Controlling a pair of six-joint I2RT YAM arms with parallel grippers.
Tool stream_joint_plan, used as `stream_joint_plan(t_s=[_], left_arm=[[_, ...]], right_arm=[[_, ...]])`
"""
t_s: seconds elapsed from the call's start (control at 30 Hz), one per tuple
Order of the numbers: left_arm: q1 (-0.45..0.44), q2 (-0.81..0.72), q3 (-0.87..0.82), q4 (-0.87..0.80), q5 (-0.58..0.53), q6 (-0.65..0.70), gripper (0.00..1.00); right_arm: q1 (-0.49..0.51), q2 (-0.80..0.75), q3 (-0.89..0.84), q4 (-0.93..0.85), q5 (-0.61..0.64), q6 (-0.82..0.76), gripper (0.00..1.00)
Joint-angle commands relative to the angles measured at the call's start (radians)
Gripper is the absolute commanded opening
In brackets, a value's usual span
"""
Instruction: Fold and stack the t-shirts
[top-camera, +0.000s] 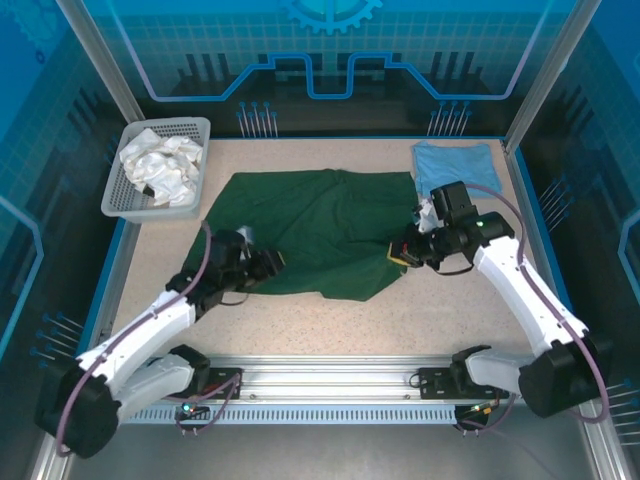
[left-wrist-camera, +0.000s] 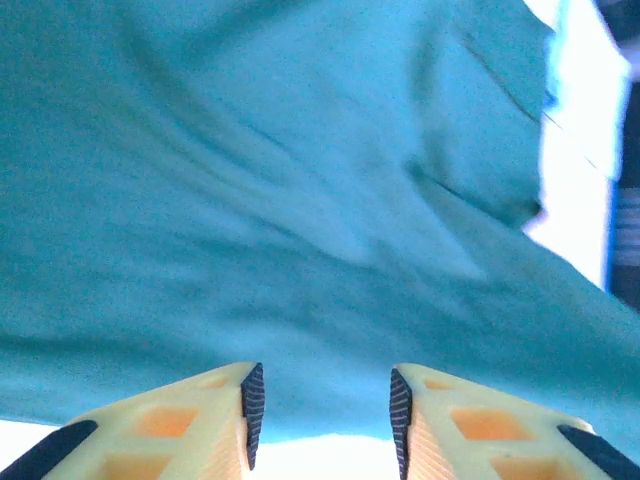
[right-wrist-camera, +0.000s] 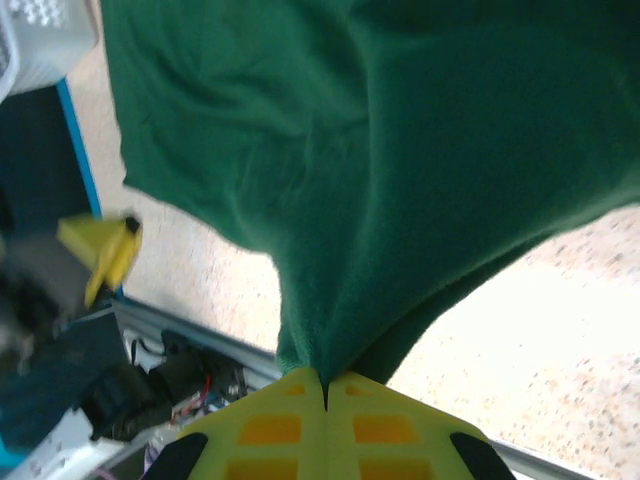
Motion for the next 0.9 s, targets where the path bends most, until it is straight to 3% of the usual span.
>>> stream_joint_plan(t_s=[0.0,0.1,0.2,0.27,0.37,0.43,0.53,0.63,0.77,0.87], left_arm=[[-0.155,0.011,-0.083,0.114,0.016,-0.112,0.40],[-0.281,0.098,-0.071,0.191,-0.048,-0.153,0.39],[-0.346,0.210,-0.029,0.265,-0.075,-0.182,0.40],[-0.378,0.304,0.032,0.272,-0.091,-0.184,0.45],[-0.392,0.434,0.112,0.293,-0.104,-0.210,0.49],[-0.392,0.503,0.149,0.306,-0.133,-0.247,0.54],[-0.392,0.585,0.214,0.290,-0.162,-0.264,0.54],[-0.392,0.650,0.263,0.265,-0.176,-0.289,0.52],[-0.392,0.695,0.283,0.204,-0.262,-0.318,0.49],[-0.393,0.730,0.328,0.175,-0.291,-0.279,0.50]], right_arm=[[-0.047,0.103,0.047,0.063,0.021,-0.001,0.00],[-0.082,0.242,0.085,0.111,0.043,-0.002,0.01],[-0.107,0.408,0.201,0.103,0.080,-0.021,0.02],[-0.121,0.506,0.284,0.090,0.077,-0.030,0.07],[-0.144,0.612,0.378,0.072,0.089,-0.041,0.44],[-0.162,0.639,0.398,0.046,0.106,-0.061,0.56],[-0.181,0.524,0.264,0.107,0.120,-0.071,0.63],[-0.181,0.342,0.073,0.146,0.166,-0.085,0.65],[-0.157,0.144,-0.148,0.187,0.193,-0.097,0.62],[-0.133,0.082,-0.254,0.214,0.192,-0.111,0.54]])
